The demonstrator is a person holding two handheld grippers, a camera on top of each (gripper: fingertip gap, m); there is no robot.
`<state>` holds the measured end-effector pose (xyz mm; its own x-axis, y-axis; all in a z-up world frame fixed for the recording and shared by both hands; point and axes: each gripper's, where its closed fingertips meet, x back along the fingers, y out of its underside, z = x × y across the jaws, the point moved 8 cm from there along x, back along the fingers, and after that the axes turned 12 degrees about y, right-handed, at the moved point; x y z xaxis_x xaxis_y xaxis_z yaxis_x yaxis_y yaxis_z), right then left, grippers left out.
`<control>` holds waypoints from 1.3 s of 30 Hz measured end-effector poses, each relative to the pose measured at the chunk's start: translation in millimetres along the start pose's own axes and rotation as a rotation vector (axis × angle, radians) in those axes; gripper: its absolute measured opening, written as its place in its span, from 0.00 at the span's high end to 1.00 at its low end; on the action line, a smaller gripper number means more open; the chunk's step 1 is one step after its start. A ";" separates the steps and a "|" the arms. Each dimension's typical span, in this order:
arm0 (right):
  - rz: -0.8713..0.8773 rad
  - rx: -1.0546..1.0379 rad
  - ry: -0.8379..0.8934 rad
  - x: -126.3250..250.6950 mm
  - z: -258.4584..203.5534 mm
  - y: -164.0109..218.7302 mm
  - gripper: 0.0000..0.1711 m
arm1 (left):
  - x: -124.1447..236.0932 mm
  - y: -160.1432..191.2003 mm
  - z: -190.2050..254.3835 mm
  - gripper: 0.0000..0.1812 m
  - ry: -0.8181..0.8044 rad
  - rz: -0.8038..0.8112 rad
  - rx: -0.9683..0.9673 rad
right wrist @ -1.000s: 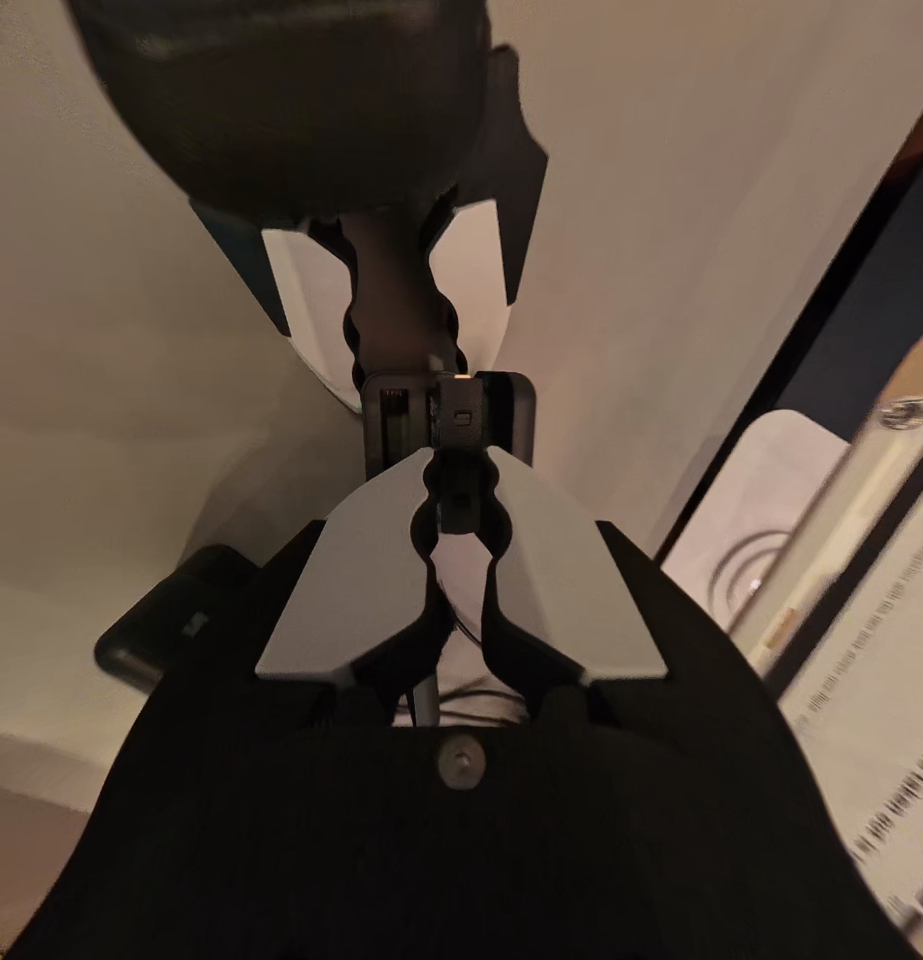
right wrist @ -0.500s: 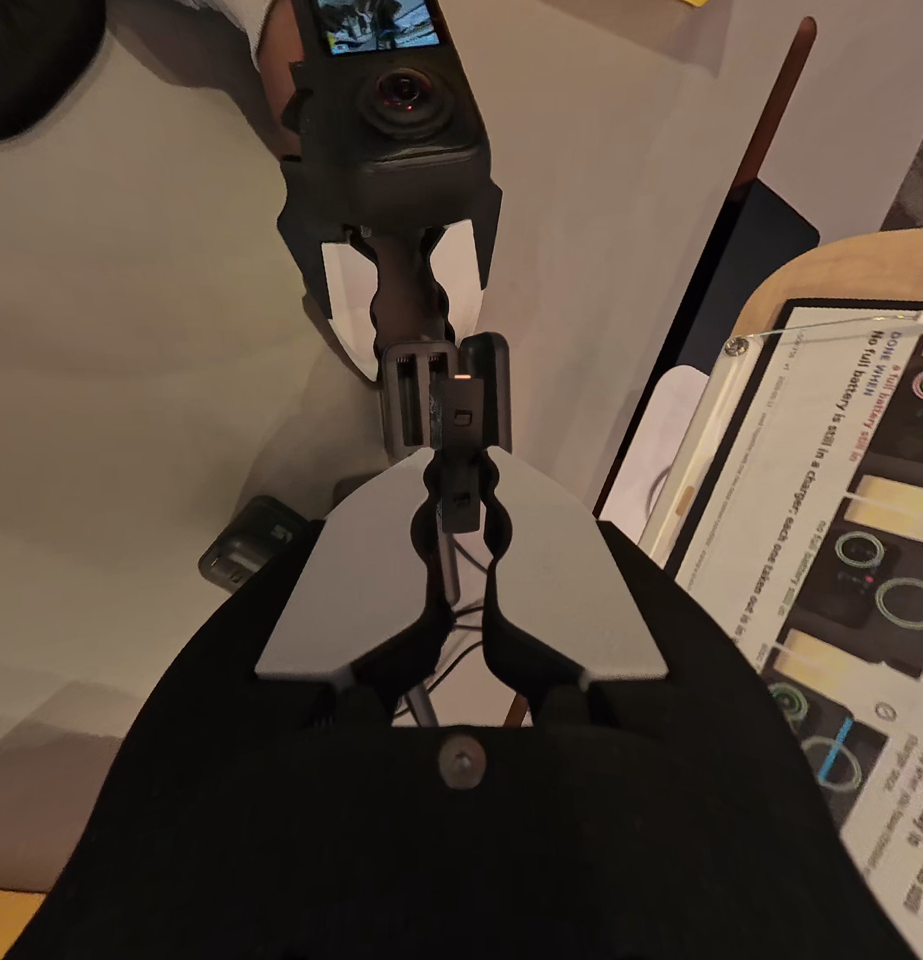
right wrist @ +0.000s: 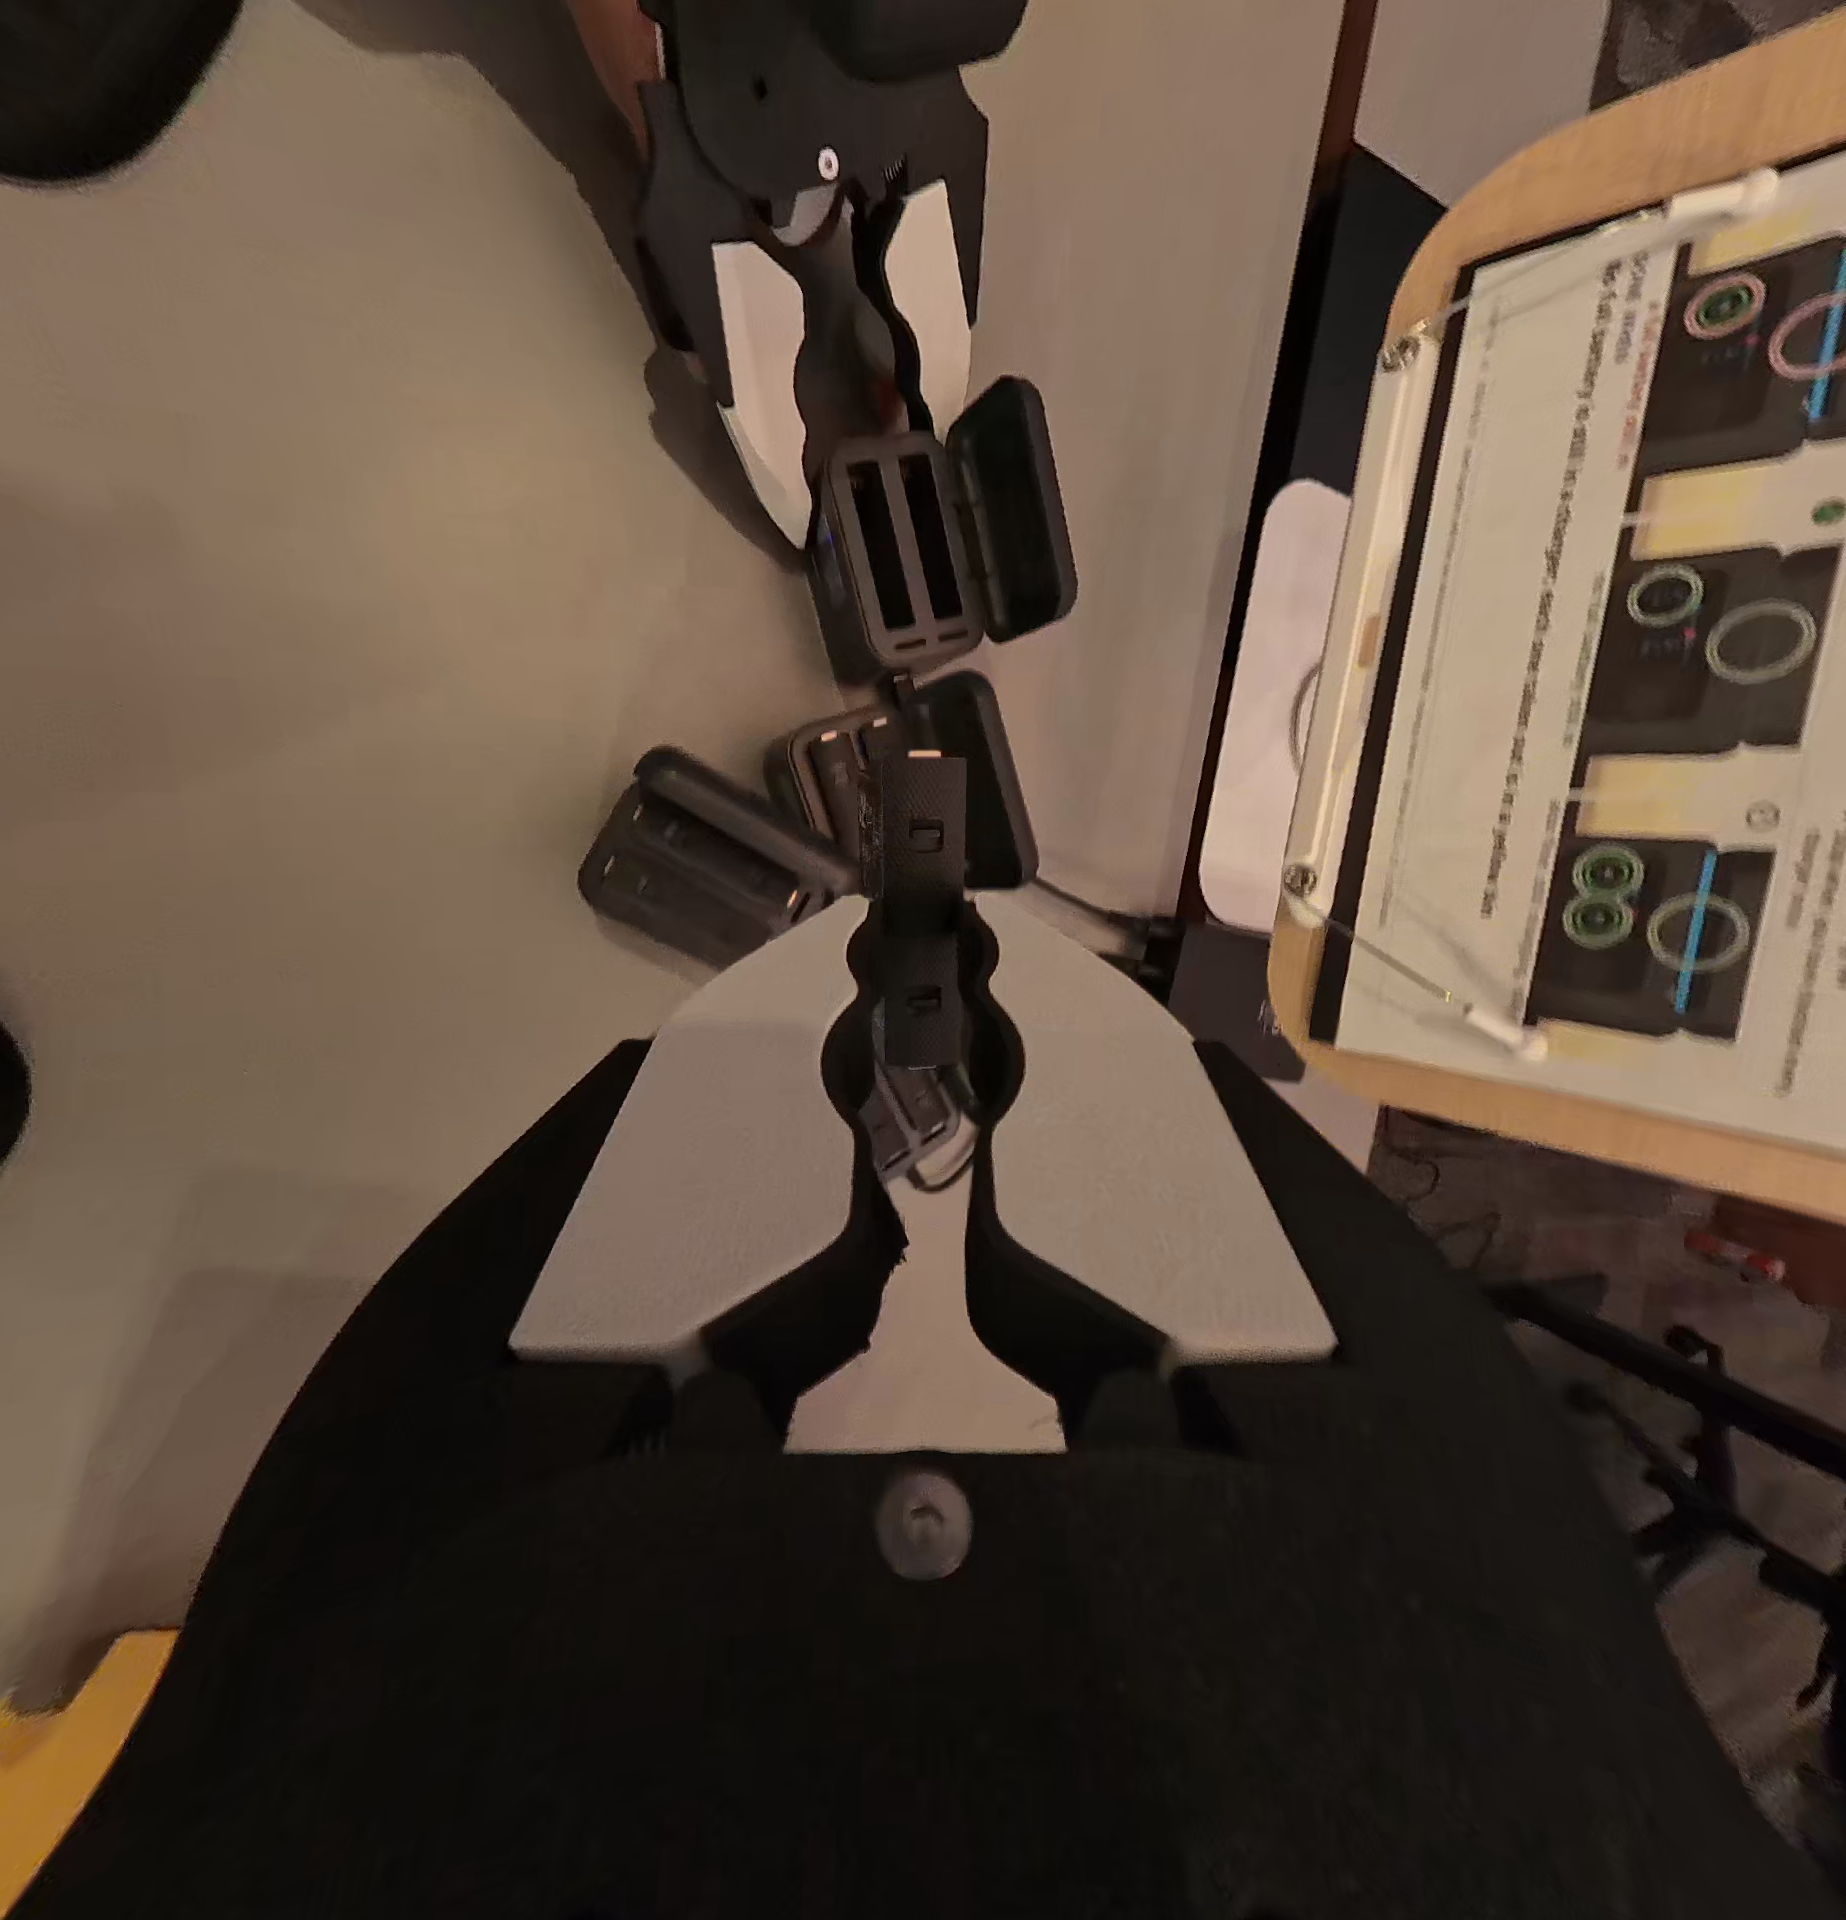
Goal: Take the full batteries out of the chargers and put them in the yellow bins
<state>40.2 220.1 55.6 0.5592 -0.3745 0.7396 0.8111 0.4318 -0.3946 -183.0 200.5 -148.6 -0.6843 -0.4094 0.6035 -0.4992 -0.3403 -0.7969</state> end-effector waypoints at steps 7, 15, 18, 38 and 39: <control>-0.061 -0.103 0.085 48.7 -12.4 50.2 0.92 | -0.1 -0.1 0.3 0.70 -0.005 0.001 -0.006; -0.191 -0.285 0.194 105.8 -34.9 131.7 0.93 | 3.3 -2.2 0.1 0.70 -0.016 0.043 -0.028; -0.238 -0.355 0.237 125.4 -44.0 161.2 0.92 | 7.8 -2.2 -1.9 0.68 -0.016 0.070 -0.023; -0.574 -0.536 0.113 98.1 -123.2 308.5 0.92 | 11.7 -1.9 -3.2 0.69 -0.024 0.094 -0.011; -0.582 -0.519 0.103 92.3 -125.3 309.5 0.92 | 11.0 -2.0 -3.0 0.69 -0.023 0.092 -0.008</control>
<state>364.4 216.3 -66.6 0.0122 -0.5082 0.8611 0.9408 -0.2859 -0.1821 -191.1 199.2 -140.4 -0.7150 -0.4580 0.5282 -0.4390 -0.2938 -0.8491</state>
